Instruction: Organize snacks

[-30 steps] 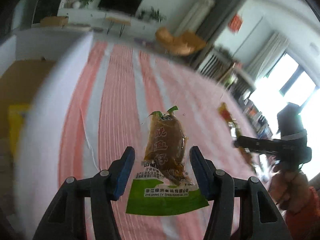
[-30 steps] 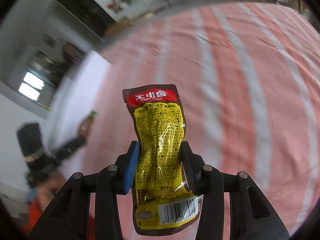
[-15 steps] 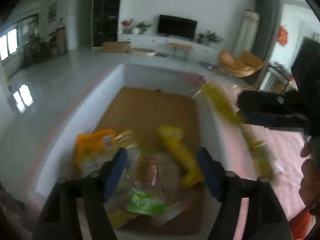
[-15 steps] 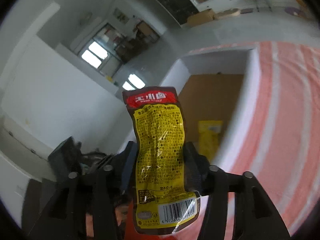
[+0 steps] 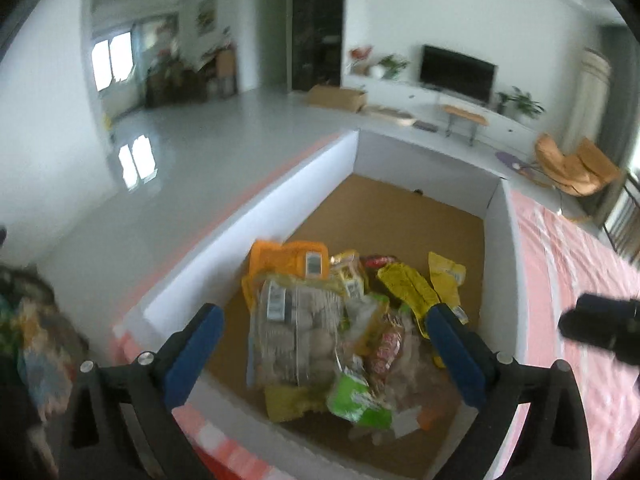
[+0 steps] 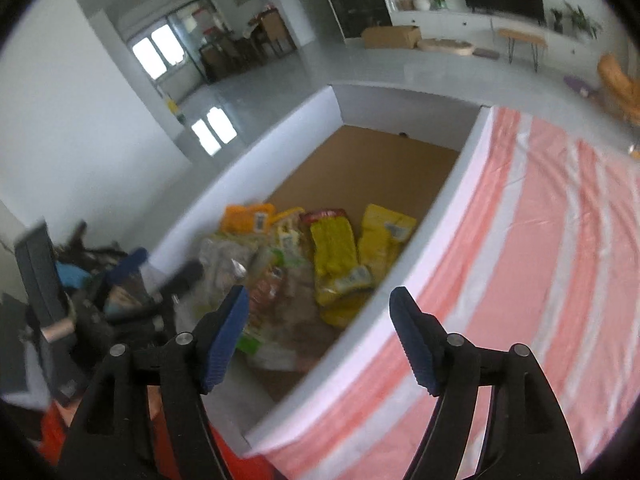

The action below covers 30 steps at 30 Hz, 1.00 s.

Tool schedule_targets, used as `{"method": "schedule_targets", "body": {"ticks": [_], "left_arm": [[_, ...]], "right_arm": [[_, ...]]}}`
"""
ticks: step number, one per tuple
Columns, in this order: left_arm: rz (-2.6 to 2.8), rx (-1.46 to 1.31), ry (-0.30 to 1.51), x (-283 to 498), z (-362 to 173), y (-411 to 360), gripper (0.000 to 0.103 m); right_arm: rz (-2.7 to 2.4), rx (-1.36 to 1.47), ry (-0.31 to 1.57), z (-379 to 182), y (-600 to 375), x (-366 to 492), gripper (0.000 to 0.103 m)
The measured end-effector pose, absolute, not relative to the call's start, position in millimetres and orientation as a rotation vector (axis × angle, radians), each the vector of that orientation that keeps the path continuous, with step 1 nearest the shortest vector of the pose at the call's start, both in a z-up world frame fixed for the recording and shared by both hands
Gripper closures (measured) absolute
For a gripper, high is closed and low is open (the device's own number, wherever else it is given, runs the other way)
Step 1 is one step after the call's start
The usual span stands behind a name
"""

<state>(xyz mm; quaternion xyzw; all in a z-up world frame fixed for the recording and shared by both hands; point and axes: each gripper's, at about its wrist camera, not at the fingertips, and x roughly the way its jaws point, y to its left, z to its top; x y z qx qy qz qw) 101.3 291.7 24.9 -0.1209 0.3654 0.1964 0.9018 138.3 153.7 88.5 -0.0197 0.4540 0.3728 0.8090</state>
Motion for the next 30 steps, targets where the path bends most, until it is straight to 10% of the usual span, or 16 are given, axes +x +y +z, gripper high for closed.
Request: {"method": "schedule_targets", "body": {"ticks": [30], "left_arm": [[0.501, -0.15, 0.764, 67, 49, 307, 0.002]], "right_arm": [[0.673, -0.319, 0.909, 93, 201, 103, 0.027]]}}
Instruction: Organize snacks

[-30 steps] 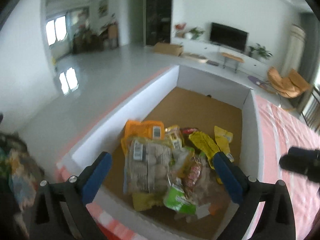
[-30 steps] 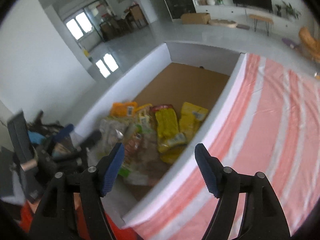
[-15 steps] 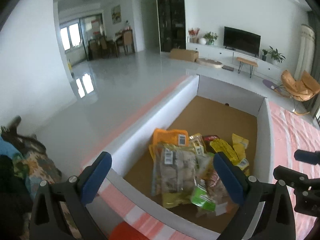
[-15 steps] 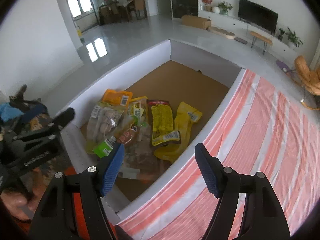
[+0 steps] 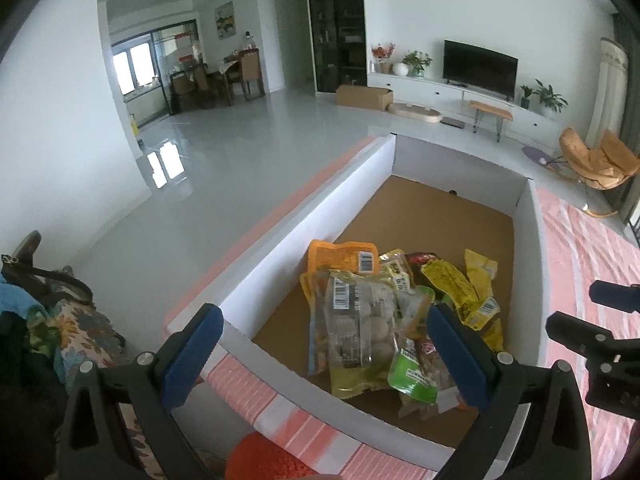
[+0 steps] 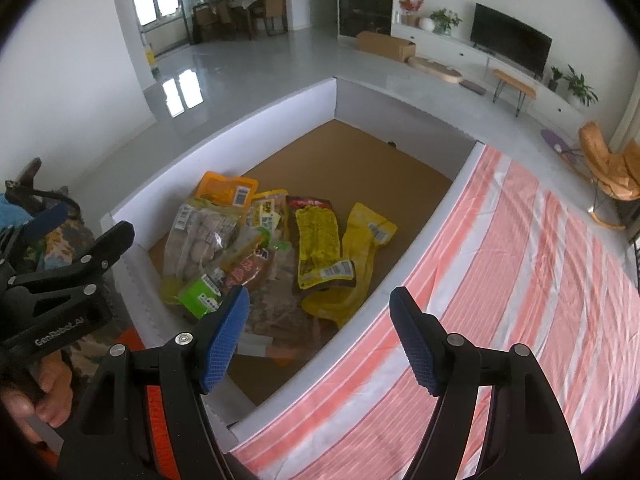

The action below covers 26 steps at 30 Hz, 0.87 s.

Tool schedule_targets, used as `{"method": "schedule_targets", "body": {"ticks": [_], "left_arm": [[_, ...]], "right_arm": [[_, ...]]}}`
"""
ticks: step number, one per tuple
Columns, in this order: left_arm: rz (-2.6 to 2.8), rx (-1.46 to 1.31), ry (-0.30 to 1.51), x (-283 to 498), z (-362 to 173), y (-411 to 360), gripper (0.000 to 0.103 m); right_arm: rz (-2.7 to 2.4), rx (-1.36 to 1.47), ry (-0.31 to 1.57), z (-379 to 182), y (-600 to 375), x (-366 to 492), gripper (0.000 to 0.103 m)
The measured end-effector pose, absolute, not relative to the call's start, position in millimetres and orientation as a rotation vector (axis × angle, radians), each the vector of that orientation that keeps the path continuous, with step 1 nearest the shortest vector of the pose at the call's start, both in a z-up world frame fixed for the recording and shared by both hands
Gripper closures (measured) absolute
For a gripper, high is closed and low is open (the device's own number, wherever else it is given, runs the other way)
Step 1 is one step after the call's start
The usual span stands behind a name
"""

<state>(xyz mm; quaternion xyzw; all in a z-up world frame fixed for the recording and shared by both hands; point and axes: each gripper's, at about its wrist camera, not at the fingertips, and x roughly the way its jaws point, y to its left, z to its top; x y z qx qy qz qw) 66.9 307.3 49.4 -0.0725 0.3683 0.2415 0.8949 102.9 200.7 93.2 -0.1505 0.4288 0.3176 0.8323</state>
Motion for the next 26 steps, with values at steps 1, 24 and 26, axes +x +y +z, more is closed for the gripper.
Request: {"method": "schedule_targets", "body": {"ticks": [1, 24, 26], "left_arm": [[0.494, -0.147, 0.766, 67.5, 49.6, 306.7, 0.002], [0.485, -0.126, 0.771, 72.1, 44.0, 301.1, 0.002], [0.488, -0.115, 0.768, 72.5, 43.7, 298.9, 0.002]], "right_arm": [[0.672, -0.316, 0.91, 93.3, 200.2, 103.1, 0.027], [0.684, -0.306, 0.932, 87.3, 197.3, 105.8, 0.027], [0.687, -0.307, 0.932, 86.9, 197.2, 105.6, 0.027]]}}
